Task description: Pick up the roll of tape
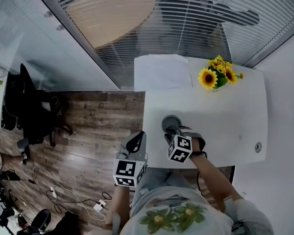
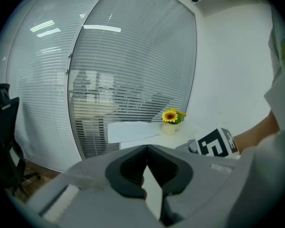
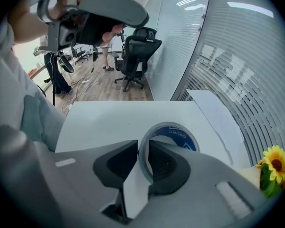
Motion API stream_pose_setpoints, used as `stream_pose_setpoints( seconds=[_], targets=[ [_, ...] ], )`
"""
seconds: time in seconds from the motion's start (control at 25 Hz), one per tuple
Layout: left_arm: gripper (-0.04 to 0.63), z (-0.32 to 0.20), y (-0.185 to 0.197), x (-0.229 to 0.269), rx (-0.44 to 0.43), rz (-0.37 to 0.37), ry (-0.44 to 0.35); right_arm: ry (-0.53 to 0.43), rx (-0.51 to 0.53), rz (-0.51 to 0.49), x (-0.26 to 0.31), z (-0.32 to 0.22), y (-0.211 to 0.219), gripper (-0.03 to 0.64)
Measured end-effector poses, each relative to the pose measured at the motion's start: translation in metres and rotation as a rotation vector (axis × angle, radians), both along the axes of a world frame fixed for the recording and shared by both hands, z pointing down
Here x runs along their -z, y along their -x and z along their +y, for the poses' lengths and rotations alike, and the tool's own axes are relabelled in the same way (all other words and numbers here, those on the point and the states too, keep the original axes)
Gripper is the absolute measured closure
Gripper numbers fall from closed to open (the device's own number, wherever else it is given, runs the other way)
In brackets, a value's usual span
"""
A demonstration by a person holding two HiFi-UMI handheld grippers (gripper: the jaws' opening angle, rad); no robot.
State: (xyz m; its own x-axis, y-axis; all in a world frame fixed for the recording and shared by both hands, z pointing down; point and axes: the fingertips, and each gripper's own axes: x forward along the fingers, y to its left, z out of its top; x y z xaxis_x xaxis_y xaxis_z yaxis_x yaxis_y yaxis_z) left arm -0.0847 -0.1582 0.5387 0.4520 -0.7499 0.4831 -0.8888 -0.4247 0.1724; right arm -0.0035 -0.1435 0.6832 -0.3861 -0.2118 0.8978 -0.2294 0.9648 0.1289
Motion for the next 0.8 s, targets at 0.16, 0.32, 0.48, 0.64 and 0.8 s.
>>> stream_pose_setpoints(
  seconds=[0.16,0.32,0.48,0.64,0.8],
  targets=[
    [0.592,-0.0019,0.0000,0.0013,0.003,-0.002,-0.003,0.008,0.004,-0.005,0.0005,0.0011,0.0011,0.551],
    [0.591,-0.0053,-0.0025,0.0035,0.005,-0.001,-0.010,0.012,0.005,-0.014,0.0003,0.0008,0.0001,0.553],
    [0.592,-0.0047,-0.0027,0.0058,0.007,-0.002,-0.013,0.022,0.002,-0.016,0.0015,0.0021,-0.0009,0.555],
    [0.592,-0.0046,-0.0014,0.0066,0.015,-0.002,-0.014,0.030,-0.004,-0.020,0.0038,0.0022,-0.0023,0.557],
    [0.592,-0.0054,0.0007,0.0080,0.022,-0.003,-0.016,0.039,-0.015,-0.029,0.0073,0.0021,-0.0022,0.557]
  ],
)
